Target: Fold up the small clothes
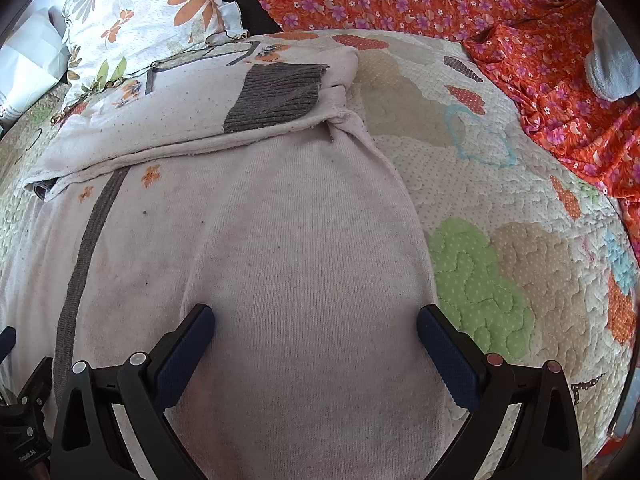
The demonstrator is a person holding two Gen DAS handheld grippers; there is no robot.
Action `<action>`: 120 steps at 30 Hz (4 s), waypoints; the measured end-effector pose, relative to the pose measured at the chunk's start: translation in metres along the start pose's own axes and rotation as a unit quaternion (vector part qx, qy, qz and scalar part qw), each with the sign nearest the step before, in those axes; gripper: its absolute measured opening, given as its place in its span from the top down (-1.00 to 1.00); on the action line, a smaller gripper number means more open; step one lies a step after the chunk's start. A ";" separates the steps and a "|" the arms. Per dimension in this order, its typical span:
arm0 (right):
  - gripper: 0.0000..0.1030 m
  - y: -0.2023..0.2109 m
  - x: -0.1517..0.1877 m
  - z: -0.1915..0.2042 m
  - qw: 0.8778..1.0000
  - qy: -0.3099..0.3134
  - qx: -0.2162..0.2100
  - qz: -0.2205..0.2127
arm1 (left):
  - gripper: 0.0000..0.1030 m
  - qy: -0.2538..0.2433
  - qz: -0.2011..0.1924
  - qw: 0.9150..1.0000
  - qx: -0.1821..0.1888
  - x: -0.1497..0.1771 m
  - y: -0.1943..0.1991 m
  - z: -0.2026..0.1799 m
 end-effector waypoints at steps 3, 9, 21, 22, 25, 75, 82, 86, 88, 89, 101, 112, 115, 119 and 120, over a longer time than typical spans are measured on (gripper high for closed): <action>-0.99 0.000 0.000 0.000 1.000 0.000 0.000 0.000 | -1.00 0.000 0.000 1.000 0.000 -0.001 0.000 0.000; -0.99 0.000 0.001 0.000 1.000 0.003 0.002 -0.004 | -1.00 0.001 0.000 1.000 0.000 0.000 0.000 -0.001; -0.99 0.000 0.001 -0.001 1.000 0.003 0.002 -0.004 | -1.00 0.003 0.008 1.000 0.001 0.001 0.000 -0.001; -0.99 0.000 0.001 -0.001 1.000 0.003 0.002 -0.005 | -1.00 0.003 0.009 1.000 0.001 0.001 0.001 -0.002; -0.99 0.000 0.001 -0.001 1.000 0.003 0.003 -0.006 | -1.00 0.002 0.009 1.000 0.001 0.002 0.001 -0.002; -0.99 0.002 0.003 0.000 1.000 0.003 0.007 -0.014 | -1.00 0.003 0.006 1.000 0.000 0.004 0.001 -0.004; -0.99 0.001 0.003 0.000 1.000 0.003 0.007 -0.014 | -1.00 0.003 0.008 1.000 -0.001 0.003 0.003 -0.006; -0.99 0.002 0.002 0.000 1.000 0.002 0.008 -0.014 | -1.00 0.003 0.009 1.000 -0.001 0.004 0.003 -0.007; -0.99 0.002 0.001 -0.001 1.000 0.002 0.008 -0.014 | -1.00 0.004 0.010 1.000 -0.002 0.004 0.002 -0.007; -0.99 0.002 0.001 -0.001 1.000 0.002 0.008 -0.014 | -1.00 0.004 0.010 1.000 -0.002 0.004 0.002 -0.007; -0.99 0.002 0.001 -0.003 1.000 -0.001 0.008 -0.016 | -1.00 0.008 0.015 1.000 -0.005 0.003 -0.001 -0.007; -0.99 0.001 0.003 0.000 1.000 -0.009 0.015 -0.017 | -1.00 0.010 0.017 1.000 -0.006 0.006 -0.002 -0.006; -0.99 0.001 0.002 0.001 1.000 -0.007 0.016 -0.012 | -1.00 0.012 0.017 1.000 -0.007 0.006 -0.003 -0.006; -0.99 0.002 0.003 0.001 1.000 -0.007 0.010 -0.011 | -1.00 0.012 0.021 1.000 -0.007 0.006 -0.003 -0.006; -0.99 0.002 0.003 0.001 1.000 -0.009 0.010 -0.012 | -1.00 0.011 0.023 1.000 -0.006 0.006 -0.003 -0.006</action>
Point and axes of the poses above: each gripper's, at about its wrist camera, not at the fingertips, and y roughly against the way its jaws point, z to its left, x to its underside, the point moved 2 cm from there along -y, roughly the way its jaws point, and after that the axes turned 8 degrees about z, right-handed, at the moved point
